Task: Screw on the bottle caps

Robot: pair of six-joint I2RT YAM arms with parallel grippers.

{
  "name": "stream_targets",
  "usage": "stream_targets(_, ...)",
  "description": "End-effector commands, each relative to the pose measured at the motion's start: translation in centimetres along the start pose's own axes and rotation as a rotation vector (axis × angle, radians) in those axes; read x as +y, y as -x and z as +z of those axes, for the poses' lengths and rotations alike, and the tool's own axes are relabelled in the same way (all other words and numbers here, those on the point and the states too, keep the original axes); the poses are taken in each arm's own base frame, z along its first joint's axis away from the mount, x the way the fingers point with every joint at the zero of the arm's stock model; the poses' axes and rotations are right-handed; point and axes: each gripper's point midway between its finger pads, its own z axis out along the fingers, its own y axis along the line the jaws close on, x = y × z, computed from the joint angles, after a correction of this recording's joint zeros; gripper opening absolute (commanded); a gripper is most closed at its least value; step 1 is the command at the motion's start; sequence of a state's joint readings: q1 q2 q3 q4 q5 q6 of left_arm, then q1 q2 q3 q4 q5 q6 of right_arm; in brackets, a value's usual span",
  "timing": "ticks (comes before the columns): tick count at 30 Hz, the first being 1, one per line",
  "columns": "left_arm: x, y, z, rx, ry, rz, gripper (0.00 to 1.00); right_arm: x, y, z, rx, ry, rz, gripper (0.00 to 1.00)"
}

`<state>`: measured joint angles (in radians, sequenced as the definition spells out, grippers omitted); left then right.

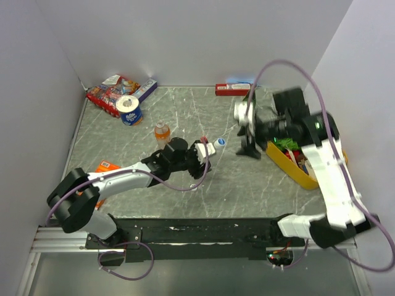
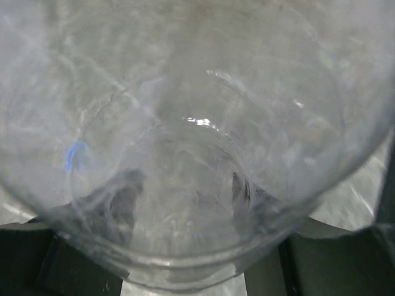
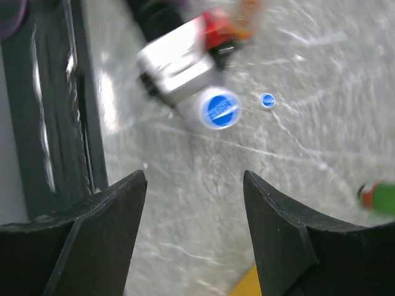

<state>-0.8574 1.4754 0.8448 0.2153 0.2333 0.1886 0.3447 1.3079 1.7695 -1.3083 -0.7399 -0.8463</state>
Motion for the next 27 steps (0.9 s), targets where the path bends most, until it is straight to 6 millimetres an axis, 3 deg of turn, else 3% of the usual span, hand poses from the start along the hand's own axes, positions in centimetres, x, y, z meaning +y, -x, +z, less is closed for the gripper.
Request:
stream_targets(1,-2.4,2.1,-1.6,-0.074,-0.198,0.148,0.01,3.1,-0.7,0.1,-0.041,0.061,-0.564,0.71)
stream_targets(2,-2.2,2.1,-1.7,-0.073,-0.197,0.178,0.01,3.9,-0.6,0.3,-0.042,0.077,-0.666,0.70)
stream_targets(6,-2.0,2.1,-1.7,-0.070,-0.208,0.253,0.01,5.2,-1.3,1.3,-0.028,0.125,-0.790,0.71)
stream_targets(10,-1.7,1.8,-1.5,-0.051,-0.206,0.302,0.01,5.1,-1.3,2.1,-0.024,0.136,-0.853,0.70)
stream_targets(21,-0.6,3.5,-1.5,-0.068,-0.180,0.410,0.01,5.4,-0.7,4.5,-0.042,0.205,-0.873,0.66)
stream_targets(27,-0.7,3.7,-1.4,-0.070,-0.178,0.440,0.01,5.8,-1.0,4.9,-0.030,0.243,-0.862,0.58)
